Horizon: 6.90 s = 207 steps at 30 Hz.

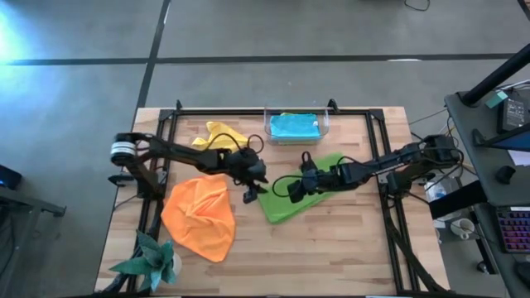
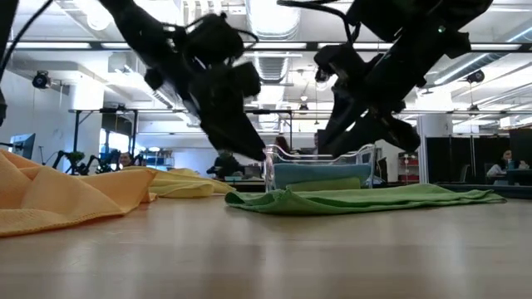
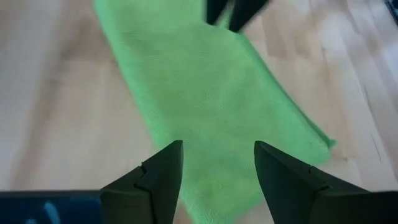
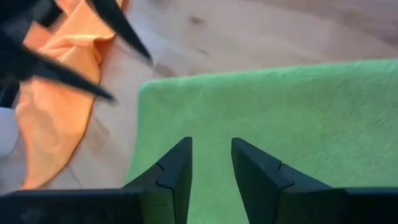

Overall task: Fold microfiber towels
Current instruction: Fold the green microfiber cloth

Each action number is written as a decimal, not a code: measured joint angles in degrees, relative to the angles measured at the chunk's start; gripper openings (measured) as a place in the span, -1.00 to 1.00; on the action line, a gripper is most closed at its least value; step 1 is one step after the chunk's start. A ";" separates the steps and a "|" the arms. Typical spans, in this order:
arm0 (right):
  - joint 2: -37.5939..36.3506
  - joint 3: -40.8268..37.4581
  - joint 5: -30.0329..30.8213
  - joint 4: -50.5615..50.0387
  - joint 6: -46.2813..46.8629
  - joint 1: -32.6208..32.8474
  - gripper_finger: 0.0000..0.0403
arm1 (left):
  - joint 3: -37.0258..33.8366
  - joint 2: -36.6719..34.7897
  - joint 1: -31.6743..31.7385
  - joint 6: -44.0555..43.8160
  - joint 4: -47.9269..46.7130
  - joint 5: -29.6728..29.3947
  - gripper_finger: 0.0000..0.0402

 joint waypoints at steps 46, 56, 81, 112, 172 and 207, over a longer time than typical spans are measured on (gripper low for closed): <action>15.75 9.76 -23.11 -13.27 1.49 8.36 -0.68 | -1.96 -17.12 0.02 6.42 -12.83 -17.86 -0.09; 15.65 9.81 -28.32 -22.00 1.90 11.70 -0.68 | -1.96 -15.89 0.07 8.46 -12.77 -17.93 -0.09; 12.97 18.58 -17.91 -30.68 -5.34 15.74 -0.69 | -1.65 -15.01 -1.28 1.08 -3.21 -15.12 -0.09; -4.59 17.44 -0.74 -43.07 11.73 27.72 -0.68 | 13.70 11.50 -15.37 -3.52 13.25 -16.05 -0.09; -3.68 13.27 0.55 -43.50 18.69 31.67 -0.68 | 16.57 21.13 -30.76 -45.79 1.03 -23.15 -1.00; 3.96 13.18 -4.08 -14.72 3.88 38.48 -0.63 | 17.00 -3.59 -28.23 -3.78 -9.35 -15.08 -0.17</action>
